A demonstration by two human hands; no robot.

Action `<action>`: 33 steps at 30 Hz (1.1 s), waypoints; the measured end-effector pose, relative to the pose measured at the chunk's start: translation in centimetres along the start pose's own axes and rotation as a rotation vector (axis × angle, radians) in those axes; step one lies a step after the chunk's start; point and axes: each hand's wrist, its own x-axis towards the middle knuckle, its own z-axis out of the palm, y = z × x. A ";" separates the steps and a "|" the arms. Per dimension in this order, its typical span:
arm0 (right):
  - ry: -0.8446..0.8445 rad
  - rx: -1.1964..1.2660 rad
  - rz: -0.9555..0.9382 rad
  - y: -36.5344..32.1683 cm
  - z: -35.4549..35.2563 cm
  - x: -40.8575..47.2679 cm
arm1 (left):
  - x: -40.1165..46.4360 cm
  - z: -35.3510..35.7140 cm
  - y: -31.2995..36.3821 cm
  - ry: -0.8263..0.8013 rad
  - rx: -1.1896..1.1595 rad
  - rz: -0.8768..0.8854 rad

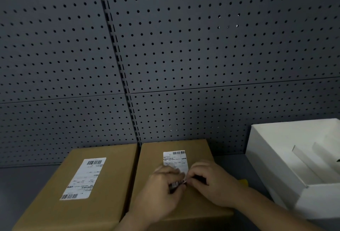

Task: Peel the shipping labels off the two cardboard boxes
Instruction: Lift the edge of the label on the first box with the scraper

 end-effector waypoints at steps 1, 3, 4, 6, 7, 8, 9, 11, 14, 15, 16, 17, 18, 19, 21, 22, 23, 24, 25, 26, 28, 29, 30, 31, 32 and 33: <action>0.003 0.005 0.004 -0.1 0.0 0.0 | 0.0 0.0 0.0 -0.003 0.000 -0.002; 0.022 0.043 0.024 -0.1 0.0 -0.4 | 0.1 0.0 0.1 -0.007 0.000 -0.009; 0.052 0.073 0.053 -0.1 -0.1 -0.7 | 0.0 -0.1 0.1 -0.004 0.002 -0.013; 0.182 0.116 0.168 0.2 -0.5 -2.0 | 0.0 0.0 0.0 -0.001 0.011 -0.021; 0.270 0.126 0.245 0.6 -0.6 -3.0 | 0.0 0.0 0.0 -0.003 0.014 -0.027; 0.369 0.129 0.323 1.0 -0.7 -4.1 | -0.1 0.1 0.0 -0.004 0.016 -0.031; 0.471 0.121 0.398 1.5 -0.8 -5.3 | -0.1 0.2 -0.1 -0.005 0.020 -0.031; 0.606 0.055 0.532 2.6 -0.7 -7.7 | -0.1 0.2 0.0 -0.012 0.034 -0.025; 0.544 -0.055 0.663 4.6 0.3 -10.0 | -0.1 0.2 0.1 -0.010 0.048 -0.021; 0.488 -0.074 0.702 5.0 0.7 -10.4 | -0.1 0.2 0.1 -0.005 0.048 -0.021; 0.444 -0.095 0.733 5.3 1.1 -10.6 | -0.1 0.2 0.2 -0.001 0.048 -0.021; 0.423 -0.118 0.752 5.7 1.5 -10.7 | -0.1 0.1 0.2 -0.002 0.049 -0.023; 0.418 -0.136 0.764 5.9 1.9 -10.8 | -0.2 0.1 0.3 -0.004 0.054 -0.024; 0.421 -0.143 0.776 6.2 2.2 -10.9 | -0.2 0.0 0.4 -0.005 0.061 -0.024; 0.409 -0.149 0.789 6.5 2.5 -10.9 | -0.2 0.0 0.4 0.002 0.064 -0.015; 0.396 -0.157 0.793 6.5 2.5 -10.9 | -0.2 0.1 0.4 0.009 0.063 -0.011; 0.388 -0.167 0.793 6.5 2.5 -10.9 | -0.2 0.1 0.4 0.014 0.063 -0.009; 0.384 -0.177 0.796 6.5 2.5 -10.8 | -0.2 0.1 0.4 0.014 0.063 -0.011; 0.391 -0.190 0.795 6.5 2.5 -10.8 | -0.2 0.1 0.4 0.014 0.061 -0.013; 0.395 -0.210 0.800 6.4 2.4 -10.7 | -0.2 0.1 0.4 0.017 0.059 -0.014; 0.384 -0.244 0.821 6.3 2.5 -10.6 | -0.2 0.0 0.4 0.017 0.064 -0.019; 0.380 -0.250 0.822 6.3 2.6 -10.5 | -0.2 0.0 0.5 0.016 0.065 -0.019; 0.377 -0.248 0.827 6.2 2.6 -10.5 | -0.2 0.0 0.4 0.016 0.064 -0.017; 0.380 -0.244 0.824 6.2 2.6 -10.5 | -0.2 0.0 0.4 0.017 0.062 -0.014; 0.379 -0.237 0.828 6.3 2.6 -10.4 | -0.2 0.0 0.4 0.019 0.063 -0.014; 0.375 -0.230 0.837 6.3 2.5 -10.2 | -0.2 0.0 0.4 0.021 0.063 -0.015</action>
